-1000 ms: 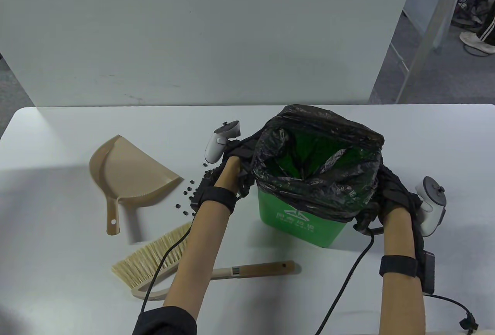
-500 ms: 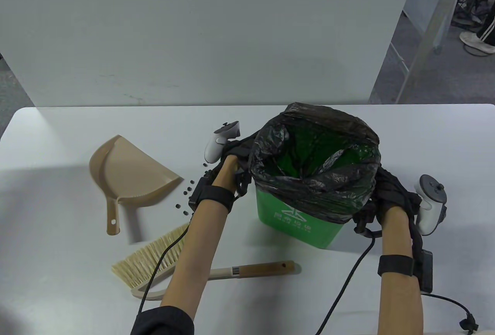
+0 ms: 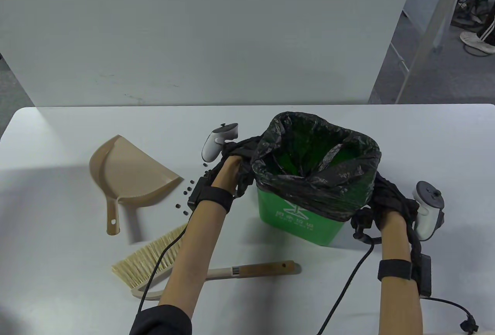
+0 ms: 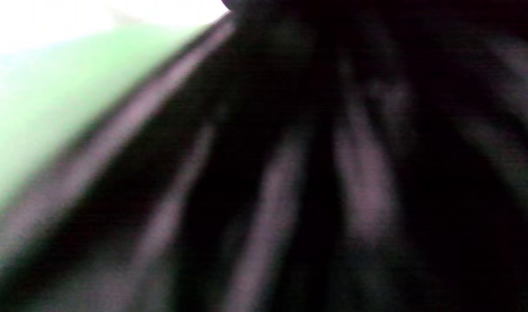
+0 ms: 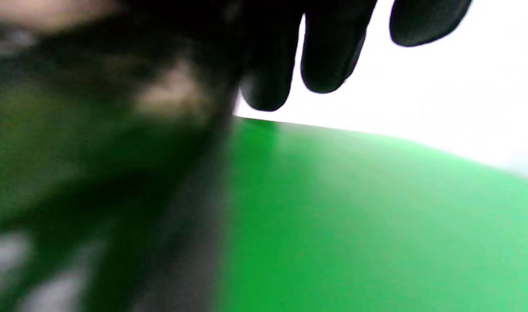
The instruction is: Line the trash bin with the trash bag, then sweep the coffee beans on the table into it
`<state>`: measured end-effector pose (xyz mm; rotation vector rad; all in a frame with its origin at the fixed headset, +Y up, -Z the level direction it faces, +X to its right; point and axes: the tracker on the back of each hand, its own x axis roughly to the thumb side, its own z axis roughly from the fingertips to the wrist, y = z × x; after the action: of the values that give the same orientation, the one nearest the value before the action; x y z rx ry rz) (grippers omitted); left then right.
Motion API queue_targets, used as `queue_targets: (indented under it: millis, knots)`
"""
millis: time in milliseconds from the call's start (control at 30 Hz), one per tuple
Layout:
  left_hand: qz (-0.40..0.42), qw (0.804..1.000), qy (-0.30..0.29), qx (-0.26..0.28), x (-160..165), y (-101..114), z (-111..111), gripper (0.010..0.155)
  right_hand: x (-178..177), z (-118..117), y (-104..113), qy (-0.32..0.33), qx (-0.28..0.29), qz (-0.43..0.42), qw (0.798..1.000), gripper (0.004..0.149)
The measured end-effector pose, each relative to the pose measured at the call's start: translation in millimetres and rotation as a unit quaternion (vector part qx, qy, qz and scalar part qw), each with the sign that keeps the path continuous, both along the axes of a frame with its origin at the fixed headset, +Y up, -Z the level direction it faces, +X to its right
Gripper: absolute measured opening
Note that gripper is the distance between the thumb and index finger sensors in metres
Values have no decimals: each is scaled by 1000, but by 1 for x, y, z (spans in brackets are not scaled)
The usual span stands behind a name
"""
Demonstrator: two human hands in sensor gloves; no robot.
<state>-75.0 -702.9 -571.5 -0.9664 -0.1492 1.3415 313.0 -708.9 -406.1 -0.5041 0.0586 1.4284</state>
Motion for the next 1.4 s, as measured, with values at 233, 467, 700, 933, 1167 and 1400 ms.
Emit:
queue_targets:
  millis: [233,467,700,933,1167,1400]
  knots:
    - [-166,969,64,171,-29,22,8,55,-1,11,35,13,110,-44,993,73]
    - [-225,924,77,301,-39,51,33,76,-12,28,74,42,139,50,988,83]
    - [-88,969,64,223,-65,61,66,84,-20,50,103,41,138,128,981,85]
    - [-135,943,42,302,-88,79,107,84,-40,75,142,35,137,327,934,85]
    - [-229,887,0,402,-104,95,163,78,-97,100,171,73,196,457,865,84]
    - [-368,781,-34,503,-142,92,230,78,-201,134,160,180,392,521,737,80]
